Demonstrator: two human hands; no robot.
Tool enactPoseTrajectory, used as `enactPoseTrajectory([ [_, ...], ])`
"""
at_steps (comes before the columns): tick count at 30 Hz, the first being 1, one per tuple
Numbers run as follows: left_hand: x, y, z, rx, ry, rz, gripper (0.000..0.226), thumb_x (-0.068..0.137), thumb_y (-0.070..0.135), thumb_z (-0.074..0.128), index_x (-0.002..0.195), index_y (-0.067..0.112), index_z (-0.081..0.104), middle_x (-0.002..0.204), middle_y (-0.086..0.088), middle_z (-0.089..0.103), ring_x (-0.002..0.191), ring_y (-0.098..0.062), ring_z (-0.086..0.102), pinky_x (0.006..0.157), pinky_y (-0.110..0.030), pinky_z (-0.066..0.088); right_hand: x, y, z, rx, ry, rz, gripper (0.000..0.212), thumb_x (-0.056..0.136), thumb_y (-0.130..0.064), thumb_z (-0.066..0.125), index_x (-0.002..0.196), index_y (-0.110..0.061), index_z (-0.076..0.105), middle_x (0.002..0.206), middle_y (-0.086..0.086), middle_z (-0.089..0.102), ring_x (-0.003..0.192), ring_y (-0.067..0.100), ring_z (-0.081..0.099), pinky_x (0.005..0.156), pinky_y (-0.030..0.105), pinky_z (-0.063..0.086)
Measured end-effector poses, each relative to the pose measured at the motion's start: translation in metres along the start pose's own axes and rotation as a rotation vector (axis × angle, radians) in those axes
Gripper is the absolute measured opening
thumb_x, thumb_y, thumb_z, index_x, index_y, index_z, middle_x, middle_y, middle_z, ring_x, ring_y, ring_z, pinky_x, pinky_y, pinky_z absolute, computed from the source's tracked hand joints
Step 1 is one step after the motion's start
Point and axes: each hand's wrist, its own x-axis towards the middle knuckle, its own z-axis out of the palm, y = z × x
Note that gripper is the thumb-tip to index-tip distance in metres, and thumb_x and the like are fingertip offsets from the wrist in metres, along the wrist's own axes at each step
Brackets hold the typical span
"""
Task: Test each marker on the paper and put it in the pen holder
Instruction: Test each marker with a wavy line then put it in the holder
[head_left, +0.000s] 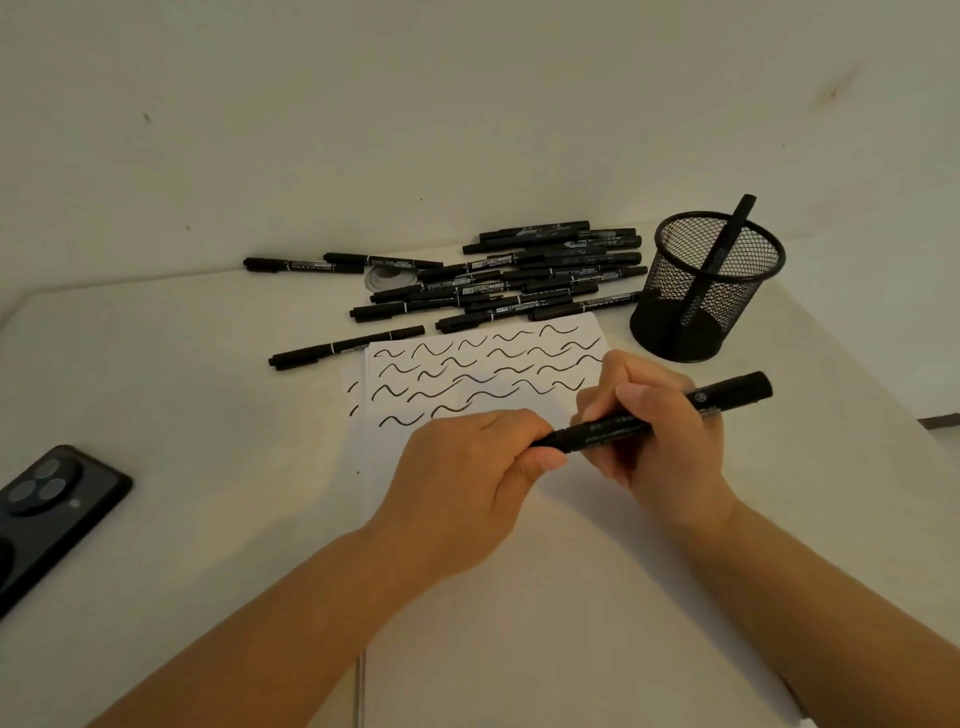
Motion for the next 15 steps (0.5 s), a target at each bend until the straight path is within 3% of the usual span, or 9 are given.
enactPoseTrajectory([
  [4,-0.002,-0.002,0.001,-0.071,-0.068,-0.025,0.038,0.089,0.043,0.032,0.08,0.017,0.058,0.058,0.013,0.042,0.048,-0.011,0.043,0.045,-0.027,0.034,-0.001,0.0,0.001,0.01,-0.027,-0.041,0.026,0.074,-0.023,0.041,0.052,-0.011,0.05,0.041,-0.011,0.044,0.033,0.012,0.036,0.042,0.017,0.029],
  [9,-0.003,-0.004,0.002,-0.22,-0.154,-0.086,0.032,0.087,0.049,0.03,0.076,0.03,0.054,0.052,0.012,0.042,0.05,-0.008,0.042,0.047,-0.018,0.028,-0.001,-0.001,0.003,0.017,-0.074,-0.057,0.031,0.073,-0.022,0.04,0.053,0.002,0.042,0.041,-0.013,0.042,0.033,0.008,0.035,0.043,0.013,0.029],
  [15,-0.001,-0.011,0.004,-0.214,-0.121,-0.101,0.039,0.085,0.053,0.033,0.081,0.027,0.061,0.054,0.011,0.048,0.052,-0.009,0.045,0.048,-0.02,0.032,0.0,0.001,-0.001,-0.051,-0.049,-0.012,0.027,0.072,-0.026,0.043,0.053,-0.009,0.051,0.043,-0.009,0.046,0.034,0.01,0.037,0.04,0.013,0.029],
])
